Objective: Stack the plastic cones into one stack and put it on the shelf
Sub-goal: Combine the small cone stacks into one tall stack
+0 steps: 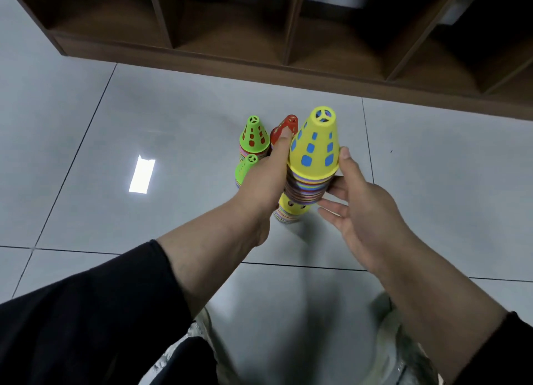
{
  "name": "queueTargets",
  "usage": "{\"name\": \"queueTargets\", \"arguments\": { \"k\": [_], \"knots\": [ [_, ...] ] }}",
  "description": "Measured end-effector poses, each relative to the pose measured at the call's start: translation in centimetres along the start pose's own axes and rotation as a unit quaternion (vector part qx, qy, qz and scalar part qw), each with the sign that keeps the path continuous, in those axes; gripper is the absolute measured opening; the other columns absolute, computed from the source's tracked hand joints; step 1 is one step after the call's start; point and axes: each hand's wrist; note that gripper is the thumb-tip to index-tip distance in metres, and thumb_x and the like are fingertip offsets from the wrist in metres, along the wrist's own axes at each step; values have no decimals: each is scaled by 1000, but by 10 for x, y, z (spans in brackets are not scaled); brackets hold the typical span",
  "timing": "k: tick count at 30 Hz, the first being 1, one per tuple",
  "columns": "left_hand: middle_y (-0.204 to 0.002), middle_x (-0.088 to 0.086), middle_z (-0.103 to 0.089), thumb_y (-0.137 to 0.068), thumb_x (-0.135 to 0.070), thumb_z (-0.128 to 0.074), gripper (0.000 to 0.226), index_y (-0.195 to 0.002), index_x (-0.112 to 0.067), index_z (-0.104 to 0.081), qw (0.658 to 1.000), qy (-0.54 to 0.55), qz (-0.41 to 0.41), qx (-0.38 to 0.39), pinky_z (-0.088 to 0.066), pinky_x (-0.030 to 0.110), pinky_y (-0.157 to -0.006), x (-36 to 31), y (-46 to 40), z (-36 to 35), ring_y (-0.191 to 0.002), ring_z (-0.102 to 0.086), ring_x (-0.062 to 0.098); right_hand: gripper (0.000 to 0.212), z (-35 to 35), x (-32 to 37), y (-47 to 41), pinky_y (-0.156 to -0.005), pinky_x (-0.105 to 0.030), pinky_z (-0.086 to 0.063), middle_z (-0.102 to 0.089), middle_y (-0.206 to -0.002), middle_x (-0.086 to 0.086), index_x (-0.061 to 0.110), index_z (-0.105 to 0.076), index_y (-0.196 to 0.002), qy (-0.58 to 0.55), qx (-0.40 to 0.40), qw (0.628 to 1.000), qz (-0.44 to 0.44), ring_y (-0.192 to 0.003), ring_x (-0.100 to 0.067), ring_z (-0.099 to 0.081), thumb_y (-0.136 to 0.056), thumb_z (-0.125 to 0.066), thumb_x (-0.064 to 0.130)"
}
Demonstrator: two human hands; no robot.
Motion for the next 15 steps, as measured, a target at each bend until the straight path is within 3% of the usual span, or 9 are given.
{"name": "queueTargets", "arguments": {
  "k": [2,6,11,13,15],
  "knots": [
    [-79,-23,-71,-90,-74,-41,51,-85,-31,-67,1000,-5,0,-11,-41,27,-77,9,-6,-5,-82,-60,-2,46,4,-6,-4,-97,-36,-51,-74,-106,7,24,-73,-100,3,-2,1000,-5,-102,-17,-69,-88,-54,64],
    [-114,-13,-63,-89,-76,-40,49,-96,-31,-60,999,-11,38,-35,-35,33,-95,33,-17,-8,-98,-55,9,61,3,-35,-17,-97,-40,-47,-70,-116,2,24,-71,-97,62,-11,996,-65,-110,-20,-62,-82,-46,78],
    [-81,-28,-55,-99,-62,-39,38,-76,-37,-56,998,-27,47,-17,-40,31,-98,45,-24,-10,-87,-54,0,50,3,-60,-40,-94,-39,-39,-60,-127,7,31,-62,-118,-10,1,994,-106,-129,-14,-50,-92,-42,68],
    [-78,-30,-60,-98,-61,-43,35,-78,-36,-60,998,-43,32,-28,-46,31,-93,46,-28,-5,-85,-57,-5,51,9,-60,-44,-96,-42,-40,-60,-130,9,30,-62,-122,-3,14,994,-106,-126,-12,-50,-93,-42,67],
    [-86,-23,-66,-95,-62,-48,35,-82,-33,-63,996,-77,10,-40,-50,36,-95,50,-31,2,-93,-63,4,53,17,-59,-49,-100,-46,-42,-62,-131,11,32,-63,-124,15,31,994,-104,-123,-13,-53,-91,-44,68]
  ]
}}
Point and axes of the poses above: each hand's wrist, its own y-axis away from the middle knuckle, its own z-axis out of the back of the hand, x = y × z
